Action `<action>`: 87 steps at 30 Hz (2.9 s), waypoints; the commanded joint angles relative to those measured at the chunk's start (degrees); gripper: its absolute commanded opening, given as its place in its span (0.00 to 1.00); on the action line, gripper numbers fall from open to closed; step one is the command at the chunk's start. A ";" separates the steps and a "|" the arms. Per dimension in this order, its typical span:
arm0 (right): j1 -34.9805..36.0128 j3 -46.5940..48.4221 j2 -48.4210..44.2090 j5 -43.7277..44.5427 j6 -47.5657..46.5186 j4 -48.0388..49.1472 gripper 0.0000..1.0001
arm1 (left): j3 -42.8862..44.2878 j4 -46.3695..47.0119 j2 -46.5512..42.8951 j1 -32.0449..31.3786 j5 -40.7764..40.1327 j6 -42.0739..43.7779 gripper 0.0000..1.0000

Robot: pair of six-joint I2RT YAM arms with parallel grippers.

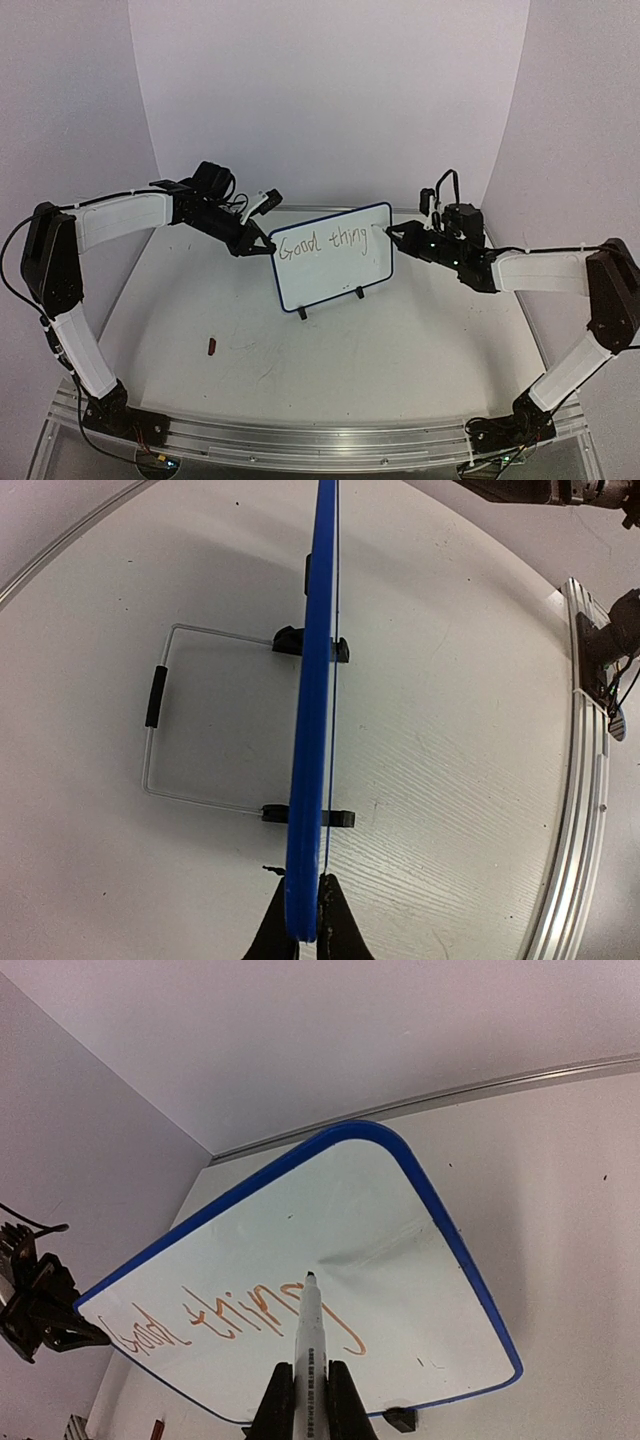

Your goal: Write a sentence on the whiteboard

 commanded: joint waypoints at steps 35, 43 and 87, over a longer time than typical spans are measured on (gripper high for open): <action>0.11 2.60 3.57 3.20 -0.23 1.22 0.00 | -0.44 -4.77 2.80 -0.41 -6.87 3.06 0.00; 0.12 2.18 3.66 4.17 -0.13 0.85 0.00 | -0.44 -4.77 2.80 -0.41 -6.90 3.05 0.00; 0.11 -3.38 -6.12 -1.13 1.30 0.27 0.00 | -0.44 -4.71 2.28 -0.39 -7.58 2.74 0.00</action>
